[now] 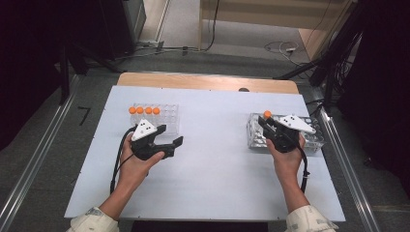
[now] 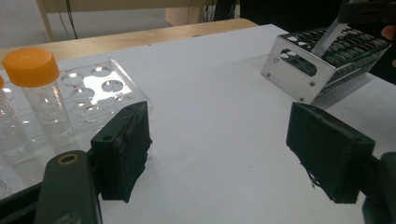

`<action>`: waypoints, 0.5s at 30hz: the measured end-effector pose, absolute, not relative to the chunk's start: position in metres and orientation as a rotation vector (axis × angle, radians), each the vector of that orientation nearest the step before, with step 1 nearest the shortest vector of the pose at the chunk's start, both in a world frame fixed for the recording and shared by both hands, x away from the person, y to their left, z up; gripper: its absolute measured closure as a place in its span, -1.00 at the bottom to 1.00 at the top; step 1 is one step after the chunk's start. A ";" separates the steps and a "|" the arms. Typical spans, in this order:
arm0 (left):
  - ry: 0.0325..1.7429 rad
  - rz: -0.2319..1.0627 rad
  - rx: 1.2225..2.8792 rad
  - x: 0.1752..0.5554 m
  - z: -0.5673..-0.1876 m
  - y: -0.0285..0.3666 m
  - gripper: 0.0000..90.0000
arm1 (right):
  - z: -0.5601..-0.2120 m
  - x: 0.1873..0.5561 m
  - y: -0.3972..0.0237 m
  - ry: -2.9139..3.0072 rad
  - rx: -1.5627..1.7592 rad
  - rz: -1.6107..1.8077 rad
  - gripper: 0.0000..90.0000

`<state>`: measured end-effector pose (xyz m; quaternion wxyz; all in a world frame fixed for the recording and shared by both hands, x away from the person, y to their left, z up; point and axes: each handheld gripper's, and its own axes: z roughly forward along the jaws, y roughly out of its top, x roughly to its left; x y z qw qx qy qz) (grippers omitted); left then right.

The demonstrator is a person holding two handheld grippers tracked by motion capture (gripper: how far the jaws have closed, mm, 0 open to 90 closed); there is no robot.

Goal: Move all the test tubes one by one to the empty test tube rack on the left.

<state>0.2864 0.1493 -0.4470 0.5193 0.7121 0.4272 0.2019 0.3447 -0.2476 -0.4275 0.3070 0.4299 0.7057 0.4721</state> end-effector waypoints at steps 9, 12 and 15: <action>1.020 0.486 1.703 0.286 -0.446 0.149 -0.51 | -0.412 0.338 -0.251 1.837 1.119 1.294 0.59; 1.019 0.486 1.696 0.286 -0.446 0.149 -0.54 | -0.411 0.335 -0.250 1.844 1.110 1.298 0.59; 1.020 0.488 1.694 0.286 -0.445 0.149 -0.56 | -0.409 0.333 -0.247 1.852 1.101 1.298 0.59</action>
